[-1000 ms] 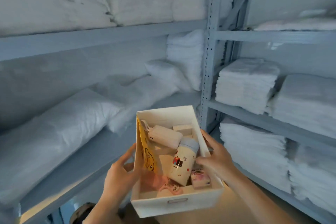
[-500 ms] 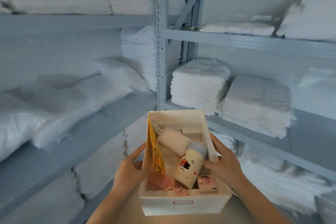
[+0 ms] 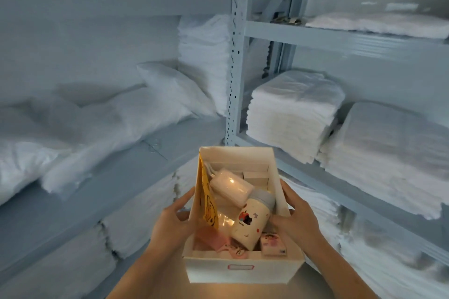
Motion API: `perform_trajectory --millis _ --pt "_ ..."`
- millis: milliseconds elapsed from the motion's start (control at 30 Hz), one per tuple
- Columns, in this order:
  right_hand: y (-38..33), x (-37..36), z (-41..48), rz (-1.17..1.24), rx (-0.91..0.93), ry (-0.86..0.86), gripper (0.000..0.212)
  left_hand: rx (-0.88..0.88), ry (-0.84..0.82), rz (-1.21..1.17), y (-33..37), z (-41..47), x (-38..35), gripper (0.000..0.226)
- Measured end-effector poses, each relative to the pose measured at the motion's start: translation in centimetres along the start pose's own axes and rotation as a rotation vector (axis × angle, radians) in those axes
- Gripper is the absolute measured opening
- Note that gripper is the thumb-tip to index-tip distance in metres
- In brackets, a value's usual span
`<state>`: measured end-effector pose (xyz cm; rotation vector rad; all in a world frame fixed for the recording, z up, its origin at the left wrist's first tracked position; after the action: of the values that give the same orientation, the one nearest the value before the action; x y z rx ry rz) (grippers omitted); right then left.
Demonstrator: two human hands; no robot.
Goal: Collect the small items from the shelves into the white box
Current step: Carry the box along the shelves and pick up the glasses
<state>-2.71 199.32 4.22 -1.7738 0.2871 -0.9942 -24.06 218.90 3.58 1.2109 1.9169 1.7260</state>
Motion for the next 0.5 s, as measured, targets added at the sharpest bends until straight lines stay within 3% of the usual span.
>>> perform_trajectory --millis 233,500 --pt "-4.4 -9.4 13.4 -0.112 0.086 -0.149 0.082 0.041 0.125 -0.106 -3.4 8.6 7.5 0.061" --pt "-9.7 -21.9 23.6 -0.081 0.211 -0.391 0.083 0.154 0.393 -0.184 -8.7 12.8 17.1 0.053"
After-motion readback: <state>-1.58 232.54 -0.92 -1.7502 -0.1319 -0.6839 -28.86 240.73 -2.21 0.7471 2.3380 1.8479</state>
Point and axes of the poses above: each hand's wrist, its own z-axis towards the middle knuckle, its own x-axis out of the back of the hand, y = z × x, the point moved 9 cm from there along z, towards the middle knuckle, and after that the axes turned 5 degrees about -y, right-handed, at the moved point
